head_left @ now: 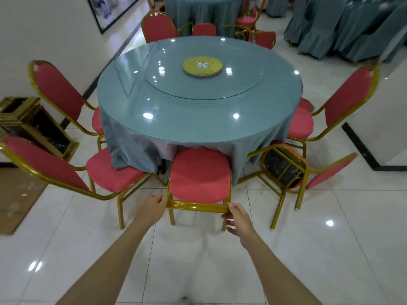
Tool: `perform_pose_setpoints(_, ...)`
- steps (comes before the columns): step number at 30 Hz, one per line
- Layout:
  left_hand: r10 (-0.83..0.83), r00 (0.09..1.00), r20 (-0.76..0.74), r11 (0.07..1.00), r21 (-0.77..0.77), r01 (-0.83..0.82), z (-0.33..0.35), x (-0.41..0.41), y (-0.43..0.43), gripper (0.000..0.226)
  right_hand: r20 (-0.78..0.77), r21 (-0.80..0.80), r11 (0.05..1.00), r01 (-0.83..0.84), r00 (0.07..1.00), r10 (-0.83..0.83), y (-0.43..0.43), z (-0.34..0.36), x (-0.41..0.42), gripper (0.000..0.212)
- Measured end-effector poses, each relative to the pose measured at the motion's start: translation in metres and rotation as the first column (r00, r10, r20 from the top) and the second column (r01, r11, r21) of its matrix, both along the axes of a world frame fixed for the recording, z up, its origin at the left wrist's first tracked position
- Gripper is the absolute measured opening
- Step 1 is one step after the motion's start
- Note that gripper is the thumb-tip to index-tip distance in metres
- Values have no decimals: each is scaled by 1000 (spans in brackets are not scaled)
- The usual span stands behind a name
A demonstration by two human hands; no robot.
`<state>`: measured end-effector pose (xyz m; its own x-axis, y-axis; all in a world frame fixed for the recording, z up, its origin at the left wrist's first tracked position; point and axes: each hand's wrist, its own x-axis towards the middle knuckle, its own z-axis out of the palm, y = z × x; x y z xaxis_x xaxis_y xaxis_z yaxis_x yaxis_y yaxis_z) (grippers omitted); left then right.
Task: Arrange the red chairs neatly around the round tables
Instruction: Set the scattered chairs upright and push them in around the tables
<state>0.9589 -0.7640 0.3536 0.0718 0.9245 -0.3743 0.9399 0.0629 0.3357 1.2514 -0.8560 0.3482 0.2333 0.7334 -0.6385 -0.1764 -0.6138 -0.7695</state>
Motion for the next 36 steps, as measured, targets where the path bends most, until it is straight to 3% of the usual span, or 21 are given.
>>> perform_pose_setpoints(4, -38, 999, -29, 998, 43, 39, 0, 7, 26, 36, 11, 32, 999, -21, 1000, 21, 22, 3, 6, 21)
perform_pose_setpoints(7, 19, 1000, 16, 1000, 12, -19, 2, 11, 46, 45, 43, 42, 998, -57, 998, 55, 38, 4, 13, 20)
perform_pose_setpoints(15, -9, 999, 46, 998, 66, 6, 32, 31, 74, 39, 136, 47, 985, -164, 978, 156, 70, 2, 29, 19)
perform_pose_setpoints(19, 1, 997, 76, 999, 47, -4, 34, 38, 93, 51, 182, 36, 981, -193, 966, 183, 89, 1, 38, 21)
perform_pose_setpoints(24, -43, 999, 1, 983, 177, 42, 28, 56, 106, 44, 251, 19, 969, -245, 940, 233, 112, -2, 54, 22)
perform_pose_setpoints(29, -108, 993, 37, 972, 213, 98, 22, 91, 113, 45, 296, -5, 936, -353, 893, 338, 114, -3, 73, 26)
perform_pose_setpoints(34, -133, 991, -24, 950, 283, 134, 29, 157, 104, 46, 365, 55, 964, -260, 904, 223, 115, 6, 123, 20)
perform_pose_setpoints(36, -166, 986, 18, 940, 306, 152, 34, 195, 98, 42, 361, 86, 972, -220, 916, 176, 116, 9, 157, 18)
